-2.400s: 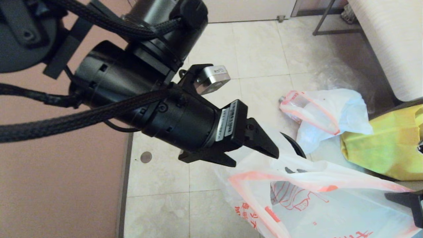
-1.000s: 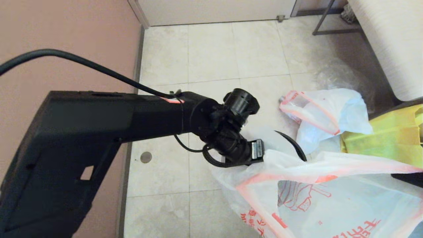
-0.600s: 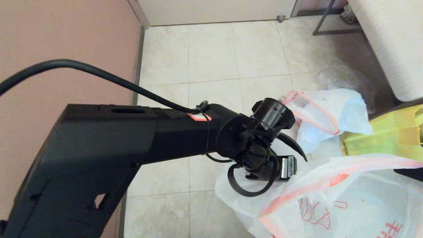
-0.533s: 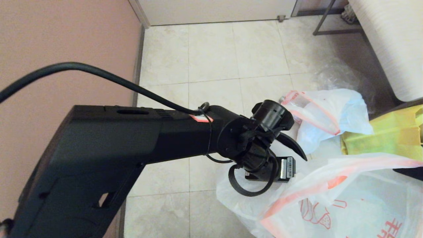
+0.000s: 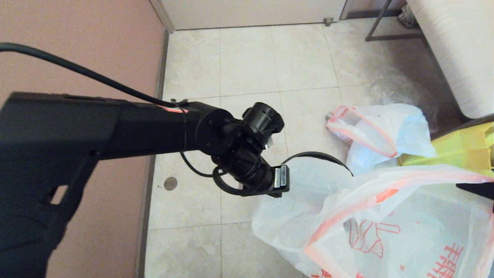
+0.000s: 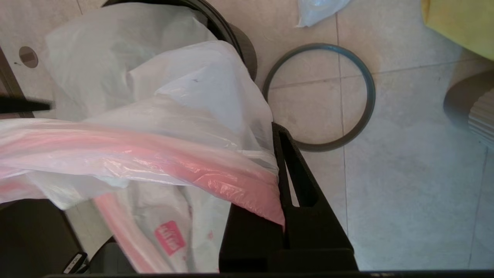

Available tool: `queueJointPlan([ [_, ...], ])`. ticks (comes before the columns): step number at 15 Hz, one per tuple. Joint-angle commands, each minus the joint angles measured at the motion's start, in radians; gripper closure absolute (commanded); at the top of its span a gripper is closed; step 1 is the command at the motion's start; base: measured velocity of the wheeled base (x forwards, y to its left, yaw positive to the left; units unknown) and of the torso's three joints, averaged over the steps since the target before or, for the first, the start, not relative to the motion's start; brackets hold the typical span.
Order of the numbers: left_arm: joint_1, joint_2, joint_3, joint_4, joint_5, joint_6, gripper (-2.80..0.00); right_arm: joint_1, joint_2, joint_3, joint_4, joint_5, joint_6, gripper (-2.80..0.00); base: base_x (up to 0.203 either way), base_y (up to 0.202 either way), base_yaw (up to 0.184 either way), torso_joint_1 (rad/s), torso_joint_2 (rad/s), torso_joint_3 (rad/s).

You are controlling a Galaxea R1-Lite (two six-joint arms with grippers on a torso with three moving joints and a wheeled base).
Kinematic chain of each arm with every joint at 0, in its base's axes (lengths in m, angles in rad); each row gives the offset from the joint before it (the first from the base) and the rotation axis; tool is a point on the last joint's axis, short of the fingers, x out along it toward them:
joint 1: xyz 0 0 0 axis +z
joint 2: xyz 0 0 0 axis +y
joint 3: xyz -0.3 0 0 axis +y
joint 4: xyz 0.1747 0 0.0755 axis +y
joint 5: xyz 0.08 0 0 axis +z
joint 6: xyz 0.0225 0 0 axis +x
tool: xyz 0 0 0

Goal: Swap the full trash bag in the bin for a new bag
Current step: Put the new garbage bag on the trash can

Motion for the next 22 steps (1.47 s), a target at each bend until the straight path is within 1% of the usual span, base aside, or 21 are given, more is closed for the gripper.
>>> queueJointPlan([
  [1,0.02,-0.113,0.127,0.005,0.008,-0.003,0.0,-0.002,0.006,0.001,0.001,0.0,0.001,0.0,0.0,0.0,0.0,0.0,0.0,0.0],
  [3,0.024,-0.13,0.255,-0.005,0.06,-0.006,0.0,-0.001,0.009,-0.006,0.0,0.0,0.0,0.0,0.0,0.0,0.0,0.0,0.0,0.0],
  [4,0.025,-0.125,0.306,-0.032,0.08,-0.013,0.0,-0.001,0.01,-0.016,0.002,-0.004,0.0,0.0,0.0,0.0,0.0,0.0,0.0,0.0],
  [5,0.025,-0.109,0.354,-0.094,0.095,-0.019,0.0,0.001,0.01,-0.026,0.002,-0.006,0.0,0.0,0.0,0.0,0.0,0.0,0.0,0.0],
  [6,0.025,-0.079,0.385,-0.158,0.128,-0.022,0.0,0.001,0.011,-0.034,0.005,-0.006,0.0,0.0,0.0,0.0,0.0,0.0,0.0,0.0],
  [7,0.024,-0.053,0.412,-0.199,0.173,-0.024,0.0,0.001,0.011,-0.038,0.006,-0.006,0.0,0.0,0.0,0.0,0.0,0.0,0.0,0.0],
  [8,0.019,-0.045,0.447,-0.228,0.197,-0.025,0.0,0.001,0.011,-0.043,0.009,-0.006,0.0,0.0,0.0,0.0,0.0,0.0,0.0,0.0],
  [10,0.008,-0.036,0.5,-0.298,0.206,-0.025,0.0,0.001,0.017,-0.054,0.01,-0.006,-0.001,0.0,0.0,0.0,0.0,0.0,0.0,0.0],
  [11,0.005,-0.009,0.5,-0.317,0.212,-0.024,0.0,0.002,0.021,-0.058,0.01,-0.006,0.0,0.0,0.0,0.0,0.0,0.0,0.0,0.0],
  [13,0.004,0.054,0.46,-0.343,0.236,-0.022,0.0,0.005,0.023,-0.058,0.01,-0.006,0.0,0.0,0.0,0.0,0.0,0.0,0.0,0.0],
  [15,-0.005,0.106,0.379,-0.341,0.242,-0.022,0.0,0.005,0.024,-0.059,0.009,-0.006,0.001,0.0,0.0,0.0,0.0,0.0,0.0,0.0],
  [17,-0.041,0.103,0.312,-0.335,0.242,-0.023,0.0,0.004,0.026,-0.062,0.009,-0.006,0.001,0.0,0.0,0.0,0.0,0.0,0.0,0.0],
  [18,-0.061,0.091,0.27,-0.314,0.24,-0.023,0.0,0.004,0.026,-0.062,0.009,-0.006,0.001,0.0,0.0,0.0,0.0,0.0,0.0,0.0],
  [20,-0.094,0.089,0.162,-0.236,0.229,-0.024,0.0,0.005,0.027,-0.062,0.007,-0.006,0.001,0.0,0.0,0.0,0.0,0.0,0.0,0.0],
  [22,-0.115,0.117,0.054,-0.185,0.187,-0.021,0.0,0.005,0.031,-0.062,0.004,-0.006,0.001,0.0,0.0,0.0,0.0,0.0,0.0,0.0],
])
